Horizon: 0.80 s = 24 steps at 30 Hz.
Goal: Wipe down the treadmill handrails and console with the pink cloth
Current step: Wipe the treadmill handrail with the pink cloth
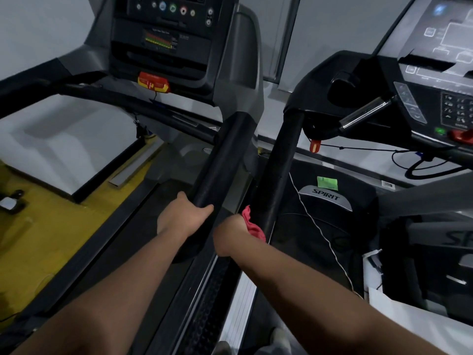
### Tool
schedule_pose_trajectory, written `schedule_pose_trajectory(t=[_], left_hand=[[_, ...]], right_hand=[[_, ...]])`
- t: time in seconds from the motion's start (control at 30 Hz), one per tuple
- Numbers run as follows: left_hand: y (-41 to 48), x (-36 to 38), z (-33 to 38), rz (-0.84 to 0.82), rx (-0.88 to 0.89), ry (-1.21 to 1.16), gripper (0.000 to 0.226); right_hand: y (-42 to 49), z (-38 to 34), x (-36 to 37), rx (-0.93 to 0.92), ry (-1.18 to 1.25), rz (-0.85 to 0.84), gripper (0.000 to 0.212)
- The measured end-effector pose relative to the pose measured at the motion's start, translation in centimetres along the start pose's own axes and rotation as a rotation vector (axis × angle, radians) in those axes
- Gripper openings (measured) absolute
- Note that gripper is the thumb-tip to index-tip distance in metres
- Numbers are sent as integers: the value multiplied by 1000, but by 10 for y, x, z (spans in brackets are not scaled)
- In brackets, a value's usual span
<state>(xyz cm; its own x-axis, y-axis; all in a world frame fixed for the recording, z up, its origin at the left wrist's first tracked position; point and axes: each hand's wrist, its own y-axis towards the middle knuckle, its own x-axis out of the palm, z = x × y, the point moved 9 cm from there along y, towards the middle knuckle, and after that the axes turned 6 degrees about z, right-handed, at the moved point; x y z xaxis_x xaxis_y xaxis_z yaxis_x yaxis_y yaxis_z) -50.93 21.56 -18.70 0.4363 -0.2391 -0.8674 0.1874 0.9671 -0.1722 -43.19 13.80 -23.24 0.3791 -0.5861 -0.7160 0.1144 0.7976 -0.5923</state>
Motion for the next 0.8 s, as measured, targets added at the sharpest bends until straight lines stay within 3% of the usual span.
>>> schedule_pose_trajectory(t=[0.1, 0.23, 0.47, 0.53, 0.67, 0.8], left_hand=[[0, 1, 0, -9, 5, -1, 70], [-2, 0, 0, -22, 6, -16, 68], [-6, 0, -2, 22, 22, 29, 67], [-6, 1, -3, 28, 28, 15, 64], [-6, 0, -1, 28, 38, 20, 64], [-5, -1, 1, 46, 34, 37, 62]], right_hand=[[-1, 4, -9, 5, 127, 90, 41], [-18, 12, -24, 43, 224, 342, 28], [-82, 63, -16, 270, 609, 1061, 29], [-99, 74, 6, 255, 784, 1230, 30], [-113, 79, 22, 377, 890, 1250, 33], [-99, 59, -5, 376, 573, 1127, 37]])
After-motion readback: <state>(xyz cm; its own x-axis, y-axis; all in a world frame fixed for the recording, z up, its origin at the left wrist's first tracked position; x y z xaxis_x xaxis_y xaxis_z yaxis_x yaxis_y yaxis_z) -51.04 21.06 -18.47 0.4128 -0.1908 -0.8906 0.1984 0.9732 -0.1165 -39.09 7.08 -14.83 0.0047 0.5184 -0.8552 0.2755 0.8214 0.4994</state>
